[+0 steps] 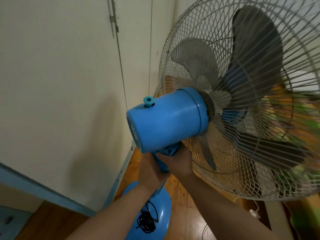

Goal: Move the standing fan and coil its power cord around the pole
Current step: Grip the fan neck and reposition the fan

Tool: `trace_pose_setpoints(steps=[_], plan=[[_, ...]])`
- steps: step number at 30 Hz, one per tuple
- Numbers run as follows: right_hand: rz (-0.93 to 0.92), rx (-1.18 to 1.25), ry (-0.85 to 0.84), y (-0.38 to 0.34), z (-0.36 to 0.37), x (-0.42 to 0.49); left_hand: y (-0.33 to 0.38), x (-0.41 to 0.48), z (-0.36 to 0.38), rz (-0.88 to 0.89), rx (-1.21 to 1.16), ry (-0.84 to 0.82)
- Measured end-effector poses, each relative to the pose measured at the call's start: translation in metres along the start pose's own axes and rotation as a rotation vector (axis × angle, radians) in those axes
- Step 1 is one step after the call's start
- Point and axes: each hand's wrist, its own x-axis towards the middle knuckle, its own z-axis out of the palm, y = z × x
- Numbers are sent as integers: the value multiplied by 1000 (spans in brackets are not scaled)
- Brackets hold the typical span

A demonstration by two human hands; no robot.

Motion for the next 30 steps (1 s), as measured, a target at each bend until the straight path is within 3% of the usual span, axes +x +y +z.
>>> trace_pose_setpoints(steps=[11,17,30], plan=[[-54,-3,110,-41,-21,30,29,46,-8,151,7,-55],[-83,-6,177,-53,-39,58,38,81,11,121,3,-70],[-168,-35,172,-56,-92,177,72,189,72,220,-48,-7]])
